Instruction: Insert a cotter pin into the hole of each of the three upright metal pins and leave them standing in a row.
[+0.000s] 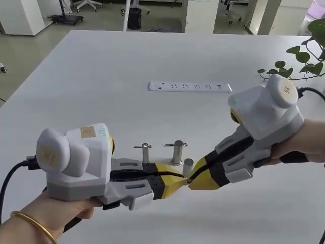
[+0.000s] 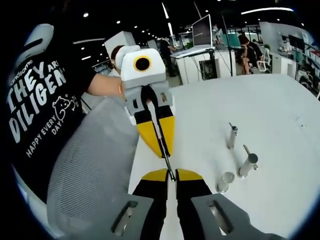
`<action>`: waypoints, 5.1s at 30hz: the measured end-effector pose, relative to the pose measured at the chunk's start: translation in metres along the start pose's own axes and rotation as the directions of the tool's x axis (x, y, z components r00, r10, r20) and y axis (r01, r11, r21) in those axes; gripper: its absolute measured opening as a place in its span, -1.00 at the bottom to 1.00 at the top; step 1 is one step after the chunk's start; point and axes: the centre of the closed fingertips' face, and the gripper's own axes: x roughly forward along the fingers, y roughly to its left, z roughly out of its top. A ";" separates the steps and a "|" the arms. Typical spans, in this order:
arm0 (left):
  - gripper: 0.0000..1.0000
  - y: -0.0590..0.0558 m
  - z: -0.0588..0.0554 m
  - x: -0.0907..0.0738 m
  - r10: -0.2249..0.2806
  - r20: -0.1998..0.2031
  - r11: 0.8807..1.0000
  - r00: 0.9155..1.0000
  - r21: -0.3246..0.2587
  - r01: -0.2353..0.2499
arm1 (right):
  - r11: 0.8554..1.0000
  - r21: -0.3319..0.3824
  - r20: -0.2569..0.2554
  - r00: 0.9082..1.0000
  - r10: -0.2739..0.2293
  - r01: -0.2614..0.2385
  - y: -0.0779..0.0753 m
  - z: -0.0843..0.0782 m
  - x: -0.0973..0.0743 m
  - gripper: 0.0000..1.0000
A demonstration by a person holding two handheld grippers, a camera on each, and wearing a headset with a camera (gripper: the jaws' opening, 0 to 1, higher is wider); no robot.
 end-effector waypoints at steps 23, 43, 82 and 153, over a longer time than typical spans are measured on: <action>-0.91 0.012 -0.002 0.003 0.087 0.002 0.996 0.996 0.010 -0.087 | 0.990 -0.127 -0.067 0.995 -0.068 0.060 -0.011 -0.010 -0.006 -1.00; -0.69 0.044 -0.023 0.016 0.268 -0.051 0.963 0.962 0.057 -0.265 | 0.968 -0.136 -0.170 0.957 -0.234 0.212 -0.049 -0.039 -0.024 -1.00; -0.66 0.081 -0.059 0.068 0.417 -0.169 0.909 0.893 0.071 -0.411 | 0.955 -0.149 -0.279 0.916 -0.289 0.256 -0.084 -0.072 -0.029 -1.00; -0.76 0.085 -0.074 0.071 0.467 -0.174 0.875 0.867 -0.049 -0.481 | 0.948 -0.168 -0.272 0.912 -0.308 0.270 -0.089 -0.045 -0.018 -0.81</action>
